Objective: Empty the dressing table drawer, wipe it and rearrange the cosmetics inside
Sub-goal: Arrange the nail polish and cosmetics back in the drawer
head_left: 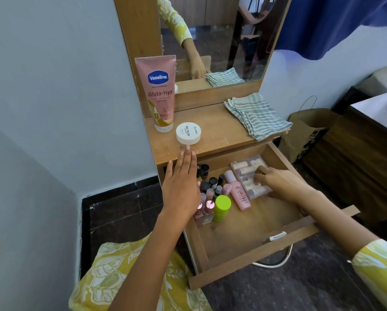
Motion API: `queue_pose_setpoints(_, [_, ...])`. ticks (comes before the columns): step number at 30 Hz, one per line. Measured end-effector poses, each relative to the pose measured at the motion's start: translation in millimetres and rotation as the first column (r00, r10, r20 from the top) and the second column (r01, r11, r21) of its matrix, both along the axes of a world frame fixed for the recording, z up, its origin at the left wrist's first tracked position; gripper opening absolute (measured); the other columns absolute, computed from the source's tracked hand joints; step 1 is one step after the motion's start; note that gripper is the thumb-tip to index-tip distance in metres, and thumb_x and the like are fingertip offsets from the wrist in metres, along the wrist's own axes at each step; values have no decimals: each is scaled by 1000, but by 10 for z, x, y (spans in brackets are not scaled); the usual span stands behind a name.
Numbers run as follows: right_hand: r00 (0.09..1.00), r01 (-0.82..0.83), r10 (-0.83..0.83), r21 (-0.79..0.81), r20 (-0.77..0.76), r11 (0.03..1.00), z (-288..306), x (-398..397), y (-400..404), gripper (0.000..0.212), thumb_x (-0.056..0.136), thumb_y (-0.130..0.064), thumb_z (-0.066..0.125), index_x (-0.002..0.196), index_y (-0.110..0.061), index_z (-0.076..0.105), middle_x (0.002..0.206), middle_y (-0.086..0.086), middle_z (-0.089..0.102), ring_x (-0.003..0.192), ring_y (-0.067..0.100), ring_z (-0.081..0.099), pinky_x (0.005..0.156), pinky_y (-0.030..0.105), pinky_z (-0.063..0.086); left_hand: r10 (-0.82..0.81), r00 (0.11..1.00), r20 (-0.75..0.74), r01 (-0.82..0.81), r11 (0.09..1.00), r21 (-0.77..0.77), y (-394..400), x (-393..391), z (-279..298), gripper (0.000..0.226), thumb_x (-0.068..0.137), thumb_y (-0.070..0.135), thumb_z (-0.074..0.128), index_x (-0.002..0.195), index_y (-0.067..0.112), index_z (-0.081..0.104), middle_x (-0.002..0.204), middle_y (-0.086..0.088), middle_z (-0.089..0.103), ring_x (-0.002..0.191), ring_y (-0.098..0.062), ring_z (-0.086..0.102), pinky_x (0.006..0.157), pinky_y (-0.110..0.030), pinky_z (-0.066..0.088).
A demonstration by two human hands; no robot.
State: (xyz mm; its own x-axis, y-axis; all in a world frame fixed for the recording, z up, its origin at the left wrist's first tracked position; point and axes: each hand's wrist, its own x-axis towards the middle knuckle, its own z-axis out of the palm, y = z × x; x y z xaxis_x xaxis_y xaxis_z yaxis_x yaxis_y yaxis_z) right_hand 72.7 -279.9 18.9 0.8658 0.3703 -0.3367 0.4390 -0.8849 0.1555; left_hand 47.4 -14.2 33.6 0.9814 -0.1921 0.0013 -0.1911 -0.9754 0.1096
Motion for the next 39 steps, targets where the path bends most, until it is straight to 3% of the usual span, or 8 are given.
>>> queue_pose_setpoints(4, [989, 82, -105, 201, 105, 976, 291, 10, 355, 23, 90, -18, 55, 112, -23, 61, 112, -2, 63, 99, 20, 62, 82, 36, 52, -5, 1000, -4, 5, 1000, -5, -4, -5, 5, 74, 99, 29, 36, 147, 12, -18, 153, -5, -26, 142, -18, -19, 113, -36, -9])
queue_pose_setpoints(8, [934, -166, -104, 671, 342, 723, 422, 143, 839, 12, 90, -16, 58, 98, -13, 65, 95, 3, 68, 82, 21, 66, 73, 41, 55, 3, 1000, -15, -3, 1000, -6, -13, -9, 24, 75, 99, 29, 36, 146, 12, -19, 153, -4, -27, 142, -17, -20, 113, -36, -10])
queue_pose_setpoints(12, [938, -228, 10, 593, 348, 772, 335, 450, 1203, 48, 93, -7, 50, 140, -9, 43, 147, 9, 41, 133, 26, 43, 109, 39, 36, 2, 1000, -20, -2, 1000, -28, -6, -16, 47, 77, 98, 27, 40, 147, 12, -18, 153, -5, -26, 142, -17, -20, 113, -36, -10])
queue_pose_setpoints(15, [948, -217, 66, 482, 311, 849, 225, 580, 1281, 52, 98, -15, 42, 148, -14, 28, 157, 5, 22, 144, 26, 22, 113, 45, 26, -4, 1000, -9, 4, 999, -42, -5, -14, 59, 78, 96, 24, 41, 147, 13, -17, 154, -5, -25, 141, -17, -21, 113, -35, -11])
queue_pose_setpoints(19, [920, -171, -107, 631, 377, 757, 219, 523, 1267, 44, 92, -32, 57, 129, -9, 53, 142, 9, 48, 132, 27, 43, 107, 42, 37, -9, 1000, -22, 7, 998, -62, -3, -21, 45, 80, 96, 24, 42, 146, 13, -20, 153, -3, -27, 141, -16, -22, 115, -36, -9])
queue_pose_setpoints(23, [896, -67, -282, 733, 343, 677, 273, 419, 1214, 39, 79, -37, 72, 98, -7, 57, 115, 9, 62, 100, 25, 57, 75, 34, 47, -4, 1000, -26, 2, 998, -70, -1, -12, 27, 79, 96, 21, 42, 147, 14, -18, 153, -2, -28, 141, -16, -22, 115, -37, -8])
queue_pose_setpoints(30, [902, 172, -377, 630, 208, 758, 588, 153, 941, 38, 62, -41, 75, 77, -14, 54, 91, 2, 51, 78, 20, 51, 58, 29, 36, 6, 999, -33, -9, 997, -75, -9, -5, 18, 77, 98, 23, 39, 146, 14, -20, 153, -2, -28, 141, -15, -21, 115, -37, -6])
queue_pose_setpoints(39, [820, 572, -565, 112, -85, 813, 207, -289, 277, 36, 70, -46, 73, 86, -20, 56, 94, -2, 57, 84, 15, 56, 61, 24, 43, 0, 1000, -23, -1, 998, -56, -5, 4, 0, 73, 99, 21, 36, 146, 12, -19, 152, -3, -29, 141, -16, -22, 114, -36, -8])
